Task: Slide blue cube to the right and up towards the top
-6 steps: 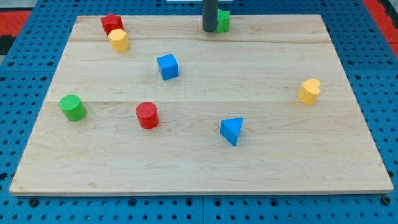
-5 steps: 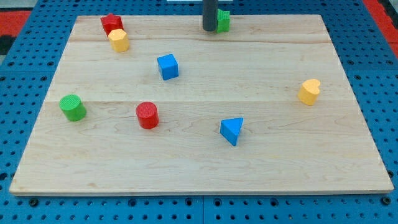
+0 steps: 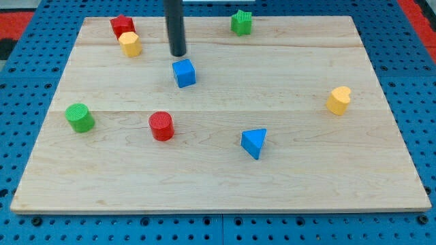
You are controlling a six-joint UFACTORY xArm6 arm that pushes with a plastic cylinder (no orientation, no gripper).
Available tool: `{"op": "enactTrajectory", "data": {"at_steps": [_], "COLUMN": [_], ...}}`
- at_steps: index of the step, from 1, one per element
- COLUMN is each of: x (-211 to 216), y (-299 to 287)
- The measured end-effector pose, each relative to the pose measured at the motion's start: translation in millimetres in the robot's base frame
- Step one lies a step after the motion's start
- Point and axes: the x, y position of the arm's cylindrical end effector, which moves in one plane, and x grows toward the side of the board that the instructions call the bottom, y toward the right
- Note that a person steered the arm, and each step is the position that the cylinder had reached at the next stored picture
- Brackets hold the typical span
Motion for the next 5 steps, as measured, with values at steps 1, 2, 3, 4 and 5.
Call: {"op": "enactTrajectory", "data": {"at_steps": [1,2,3,4,5], "x": [36,88,87,68,66], "y": [-28,-18,25,6,7]}}
